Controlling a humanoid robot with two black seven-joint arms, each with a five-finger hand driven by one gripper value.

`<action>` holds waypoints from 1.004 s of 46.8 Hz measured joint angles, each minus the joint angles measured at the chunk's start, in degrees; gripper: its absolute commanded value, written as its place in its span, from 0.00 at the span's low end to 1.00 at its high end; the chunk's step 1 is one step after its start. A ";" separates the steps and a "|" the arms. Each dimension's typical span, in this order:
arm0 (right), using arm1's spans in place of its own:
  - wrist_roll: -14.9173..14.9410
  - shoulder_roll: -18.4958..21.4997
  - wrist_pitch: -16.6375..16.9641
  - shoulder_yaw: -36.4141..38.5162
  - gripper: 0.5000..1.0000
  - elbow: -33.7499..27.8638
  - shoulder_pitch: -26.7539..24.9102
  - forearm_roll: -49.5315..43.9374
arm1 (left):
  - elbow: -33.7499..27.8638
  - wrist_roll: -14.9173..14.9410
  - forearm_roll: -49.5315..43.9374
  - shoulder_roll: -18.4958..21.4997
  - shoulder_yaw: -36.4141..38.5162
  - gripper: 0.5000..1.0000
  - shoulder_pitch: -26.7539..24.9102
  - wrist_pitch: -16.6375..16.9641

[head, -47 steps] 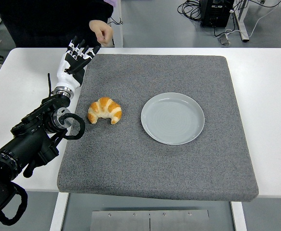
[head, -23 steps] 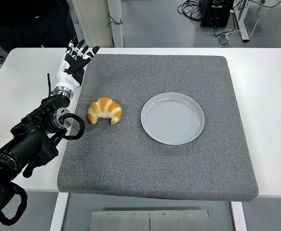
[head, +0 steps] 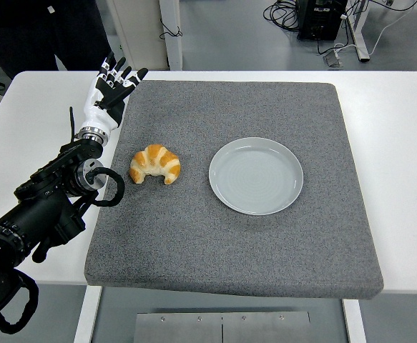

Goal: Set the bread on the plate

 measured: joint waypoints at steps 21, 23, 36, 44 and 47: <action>0.00 0.00 0.00 0.00 1.00 0.00 0.01 0.01 | -2.69 0.70 0.59 2.36 0.16 0.94 -0.35 0.14; 0.00 0.00 0.00 0.00 1.00 -0.02 0.01 0.01 | -3.30 0.77 0.79 2.74 0.17 0.94 -0.35 0.21; 0.00 0.00 0.00 0.00 1.00 -0.03 0.03 0.03 | -6.57 2.61 0.98 8.17 3.49 0.94 -0.67 0.27; 0.00 0.00 0.00 0.00 1.00 -0.02 0.00 0.01 | -7.68 2.73 2.86 9.91 9.19 0.94 -2.25 2.19; 0.01 0.00 0.00 0.00 1.00 -0.03 0.00 0.00 | -7.71 2.74 3.92 11.16 10.96 0.94 -2.80 2.73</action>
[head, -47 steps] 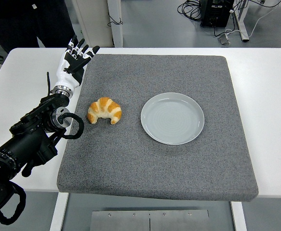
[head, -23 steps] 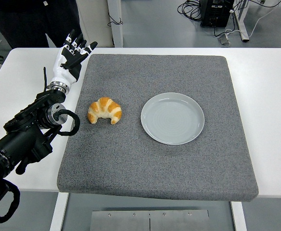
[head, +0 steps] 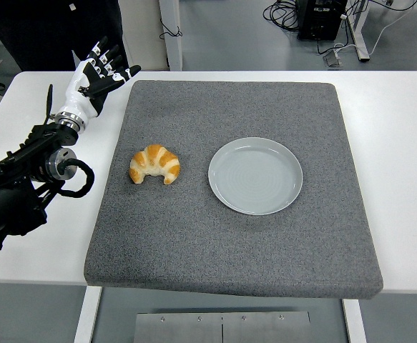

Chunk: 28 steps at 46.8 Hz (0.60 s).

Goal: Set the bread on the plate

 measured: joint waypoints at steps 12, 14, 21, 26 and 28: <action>0.00 0.00 -0.01 0.00 1.00 0.01 0.01 -0.01 | -5.54 -0.01 6.55 5.48 1.92 0.94 -0.92 1.10; 0.00 0.00 0.00 0.00 1.00 0.00 0.01 -0.01 | -7.62 0.34 7.70 6.64 2.01 0.94 -0.92 1.80; 0.00 0.00 0.00 0.00 1.00 0.02 0.02 0.00 | -13.63 3.79 11.06 10.89 2.14 0.94 -0.91 3.11; 0.00 0.00 0.00 -0.01 1.00 0.03 0.02 0.00 | -15.05 4.96 13.47 11.70 2.15 0.94 -1.17 3.16; 0.00 0.00 0.00 0.00 1.00 0.02 0.03 0.00 | -15.32 5.28 14.89 11.86 2.15 0.94 -1.44 3.16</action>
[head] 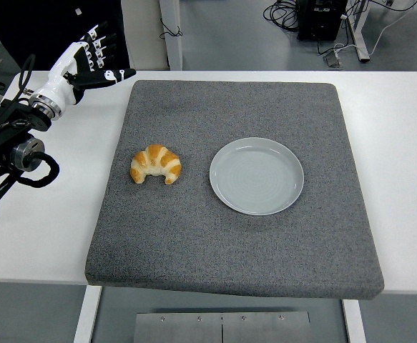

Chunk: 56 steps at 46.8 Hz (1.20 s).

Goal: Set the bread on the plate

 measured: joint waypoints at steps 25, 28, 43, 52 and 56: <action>-0.02 0.00 0.00 0.00 1.00 -0.01 -0.02 -0.01 | -15.97 4.73 15.67 8.73 1.45 0.94 0.04 -0.43; -0.02 0.00 0.00 0.00 1.00 0.01 -0.02 0.00 | -16.12 4.74 18.93 9.07 2.72 0.94 -0.20 -0.54; 0.01 0.00 -0.01 0.00 1.00 0.01 0.03 0.00 | -19.43 4.77 25.43 11.13 6.57 0.94 -0.91 -2.78; 0.01 0.00 0.00 0.00 1.00 -0.02 -0.02 0.00 | -21.63 4.69 30.07 12.55 8.10 0.94 -1.48 -2.91; 0.01 0.00 0.00 0.00 1.00 -0.02 -0.02 -0.01 | -23.07 4.64 32.42 13.24 8.17 0.94 -1.27 -2.91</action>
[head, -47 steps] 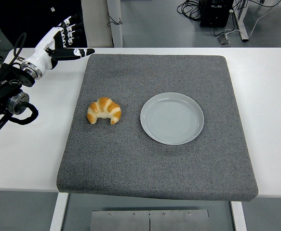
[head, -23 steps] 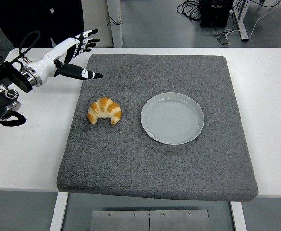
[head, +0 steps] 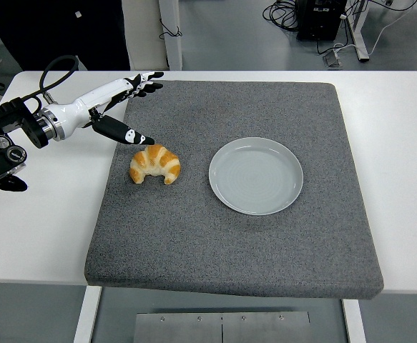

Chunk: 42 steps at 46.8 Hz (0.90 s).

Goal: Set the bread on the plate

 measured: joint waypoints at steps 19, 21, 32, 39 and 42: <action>-0.02 0.00 0.00 0.00 1.00 0.02 0.00 -0.01 | -1.95 -0.01 8.76 0.60 2.04 0.94 0.73 0.28; -0.02 0.00 0.00 0.00 1.00 0.03 0.00 -0.01 | -1.82 -0.01 8.87 0.32 3.00 0.94 0.65 0.47; -0.02 0.00 0.00 0.00 1.00 0.04 0.02 -0.01 | -1.71 0.18 8.95 0.01 3.92 0.94 0.47 2.31; -0.02 0.00 0.00 0.00 1.00 0.03 0.01 0.00 | -1.47 0.18 9.20 0.07 4.45 0.94 0.44 3.16; -0.02 0.00 0.00 0.00 1.00 0.03 -0.01 0.00 | -1.45 0.18 9.85 0.17 5.30 0.94 0.43 3.51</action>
